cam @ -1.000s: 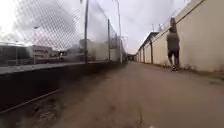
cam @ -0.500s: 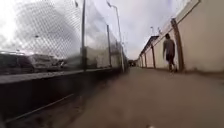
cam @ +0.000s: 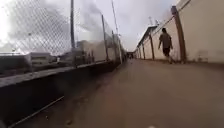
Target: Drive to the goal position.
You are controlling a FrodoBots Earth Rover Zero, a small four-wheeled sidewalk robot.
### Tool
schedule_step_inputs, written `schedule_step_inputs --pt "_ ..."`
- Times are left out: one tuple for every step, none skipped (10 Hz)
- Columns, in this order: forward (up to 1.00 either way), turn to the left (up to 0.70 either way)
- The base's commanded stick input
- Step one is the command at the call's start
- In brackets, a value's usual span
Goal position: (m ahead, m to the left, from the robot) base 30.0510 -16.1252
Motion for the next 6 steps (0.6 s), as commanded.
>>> schedule_step_inputs --pt "0.7 0.11" --pt "0.7 0.08" --pt "0.7 -0.01" --pt "0.7 -0.23" --pt "0.7 -0.35" --pt "0.7 -0.35"
